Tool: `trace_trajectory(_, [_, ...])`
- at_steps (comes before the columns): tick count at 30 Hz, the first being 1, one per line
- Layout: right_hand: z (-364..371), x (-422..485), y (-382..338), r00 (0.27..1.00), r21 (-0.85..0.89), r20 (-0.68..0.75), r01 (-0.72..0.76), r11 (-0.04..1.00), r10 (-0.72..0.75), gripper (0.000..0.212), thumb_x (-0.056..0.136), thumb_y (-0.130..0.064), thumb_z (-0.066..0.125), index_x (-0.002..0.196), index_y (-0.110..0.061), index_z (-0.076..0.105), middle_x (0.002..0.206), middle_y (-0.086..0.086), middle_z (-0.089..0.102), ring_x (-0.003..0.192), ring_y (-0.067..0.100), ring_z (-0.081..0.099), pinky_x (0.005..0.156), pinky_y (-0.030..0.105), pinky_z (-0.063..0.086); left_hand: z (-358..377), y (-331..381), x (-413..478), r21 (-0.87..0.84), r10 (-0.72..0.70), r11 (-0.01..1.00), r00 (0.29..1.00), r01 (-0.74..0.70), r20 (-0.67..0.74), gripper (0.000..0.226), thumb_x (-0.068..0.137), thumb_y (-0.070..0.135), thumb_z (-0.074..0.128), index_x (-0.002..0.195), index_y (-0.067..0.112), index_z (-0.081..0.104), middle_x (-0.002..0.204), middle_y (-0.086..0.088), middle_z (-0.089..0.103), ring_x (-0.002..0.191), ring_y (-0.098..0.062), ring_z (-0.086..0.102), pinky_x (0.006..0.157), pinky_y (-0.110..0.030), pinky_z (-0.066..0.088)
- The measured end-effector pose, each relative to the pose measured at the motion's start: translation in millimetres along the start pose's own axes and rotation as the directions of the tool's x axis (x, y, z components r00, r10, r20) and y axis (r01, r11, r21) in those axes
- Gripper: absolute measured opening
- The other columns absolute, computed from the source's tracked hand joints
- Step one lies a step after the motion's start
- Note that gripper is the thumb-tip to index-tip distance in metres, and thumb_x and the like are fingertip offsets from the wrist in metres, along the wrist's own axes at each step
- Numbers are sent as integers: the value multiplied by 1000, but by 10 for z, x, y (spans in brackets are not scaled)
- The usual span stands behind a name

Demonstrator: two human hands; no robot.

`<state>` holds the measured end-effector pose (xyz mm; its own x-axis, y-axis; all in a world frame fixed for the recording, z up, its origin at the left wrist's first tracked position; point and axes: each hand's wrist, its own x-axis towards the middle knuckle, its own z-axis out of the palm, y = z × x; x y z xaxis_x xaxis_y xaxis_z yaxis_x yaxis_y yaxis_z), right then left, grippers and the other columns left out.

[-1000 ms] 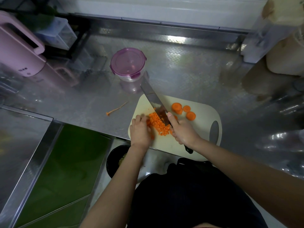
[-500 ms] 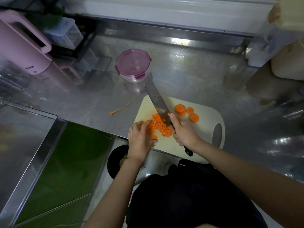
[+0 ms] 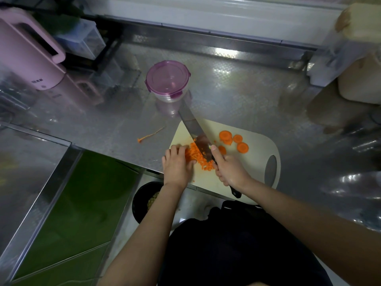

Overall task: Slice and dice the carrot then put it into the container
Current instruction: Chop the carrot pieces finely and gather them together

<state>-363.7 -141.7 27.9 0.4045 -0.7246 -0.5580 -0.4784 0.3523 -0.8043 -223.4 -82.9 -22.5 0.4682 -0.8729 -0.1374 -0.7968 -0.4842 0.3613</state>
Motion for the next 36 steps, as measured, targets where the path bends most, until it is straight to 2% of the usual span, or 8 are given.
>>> trace_trajectory(4, [-54, -10, 32, 1000, 19, 14, -25, 1000, 25, 56, 95, -56, 37, 54, -17, 35, 41, -5, 29, 32, 9, 25, 35, 18, 20, -53, -57, -40, -153, 2, 988, 1000, -5, -17, 55, 89, 36, 59, 138, 20, 40, 133, -3, 44, 123, -23, 38, 100, -33, 26])
trace_trajectory(7, [-155, -4, 91, 990, -261, -26, 129, 957, -141, 57, 95, -53, 39, 51, -17, 38, 43, -4, 38, 43, 16, 41, 47, 26, 32, -119, -144, -170, -388, -69, 921, 996, 44, -51, 45, 96, 20, 49, 139, 11, 38, 133, -11, 44, 124, -27, 42, 102, -31, 30])
trace_trajectory(11, [-334, -32, 124, 951, -709, 78, 264, 654, -299, 52, 90, -61, 39, 60, -21, 48, 52, -4, 38, 59, 21, 49, 51, 31, 26, -325, -196, -289, -526, -251, 845, 940, 98, -229, 32, 97, 14, 43, 129, 8, 44, 123, -7, 47, 112, -21, 49, 98, -39, 43])
trace_trajectory(16, [-382, -95, 159, 922, -831, 176, 327, 449, -345, 48, 84, -69, 40, 65, -26, 39, 57, -5, 41, 71, 21, 57, 56, 31, 28, -682, -12, -293, -568, -214, 814, 847, -120, -486, 13, 94, 10, 46, 105, 18, 48, 99, -1, 52, 85, -9, 50, 74, -23, 44])
trace_trajectory(20, [-387, -107, 220, 909, -862, 210, 346, 370, -361, 50, 83, -71, 41, 73, -23, 50, 71, -3, 60, 82, 21, 62, 58, 31, 32, -678, 173, -191, -578, 150, 787, 976, -213, -156, 15, 95, 9, 48, 95, 15, 63, 92, 6, 62, 87, -4, 57, 76, -13, 42])
trace_trajectory(24, [-392, -125, 252, 883, -877, 254, 383, 291, -395, 53, 83, -72, 38, 77, -21, 51, 82, 1, 68, 83, 20, 63, 60, 31, 38, -521, 350, -123, -600, 349, 788, 904, -141, 246, 19, 97, 8, 45, 84, 9, 58, 83, 4, 56, 76, 1, 51, 67, -3, 37])
trace_trajectory(29, [-428, -169, 253, 887, -889, 268, 378, 258, -376, 52, 85, -71, 36, 70, -22, 41, 82, 1, 67, 84, 20, 63, 59, 29, 31, -285, 389, 13, -528, 354, 833, 895, -168, 273, 16, 96, 10, 48, 100, 7, 63, 96, -1, 61, 89, -12, 54, 72, -5, 36])
trace_trajectory(36, [-438, -213, 253, 872, -883, 274, 396, 254, -407, 56, 86, -70, 36, 100, -22, 64, 93, 0, 70, 92, 19, 64, 63, 29, 36, -246, 502, 82, -346, 339, 898, 928, -271, 152, 31, 80, 30, 71, 108, 19, 65, 109, 1, 58, 103, -16, 44, 92, -27, 32])
